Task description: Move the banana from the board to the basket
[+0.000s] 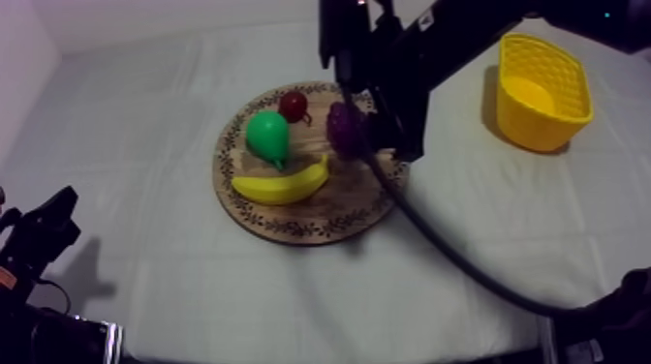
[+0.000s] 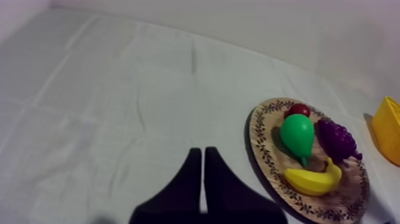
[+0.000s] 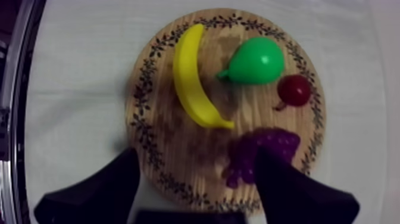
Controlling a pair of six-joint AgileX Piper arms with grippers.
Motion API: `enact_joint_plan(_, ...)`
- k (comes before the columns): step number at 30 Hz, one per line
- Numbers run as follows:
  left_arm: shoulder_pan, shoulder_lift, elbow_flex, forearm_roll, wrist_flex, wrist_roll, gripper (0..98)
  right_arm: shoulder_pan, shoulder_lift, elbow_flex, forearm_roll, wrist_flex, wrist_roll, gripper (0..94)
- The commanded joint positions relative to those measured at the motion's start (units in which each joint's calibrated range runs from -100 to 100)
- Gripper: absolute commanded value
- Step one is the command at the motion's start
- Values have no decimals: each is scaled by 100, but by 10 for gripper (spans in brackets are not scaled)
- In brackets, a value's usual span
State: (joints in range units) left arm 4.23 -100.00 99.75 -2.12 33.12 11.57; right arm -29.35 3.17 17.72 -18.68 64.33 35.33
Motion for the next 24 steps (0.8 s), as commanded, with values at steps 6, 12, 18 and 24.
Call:
enact_joint_plan(6, 1, 0, 3, 0, -5, -1, 1, -226, 886, -385, 13, -303, 66, 571)
enact_joint_plan(12, 1, 0, 3, 0, -5, 2, 1, -272, 1596, -738, -19, -496, 142, 570)
enact_joint_plan(18, 1, 0, 3, 0, -5, 3, 1, -293, 2325, -1194, -2, -532, 166, 569)
enact_joint_plan(24, 1, 0, 3, 0, -5, 0, 1, -332, 2821, -1487, 6, -588, 185, 561)
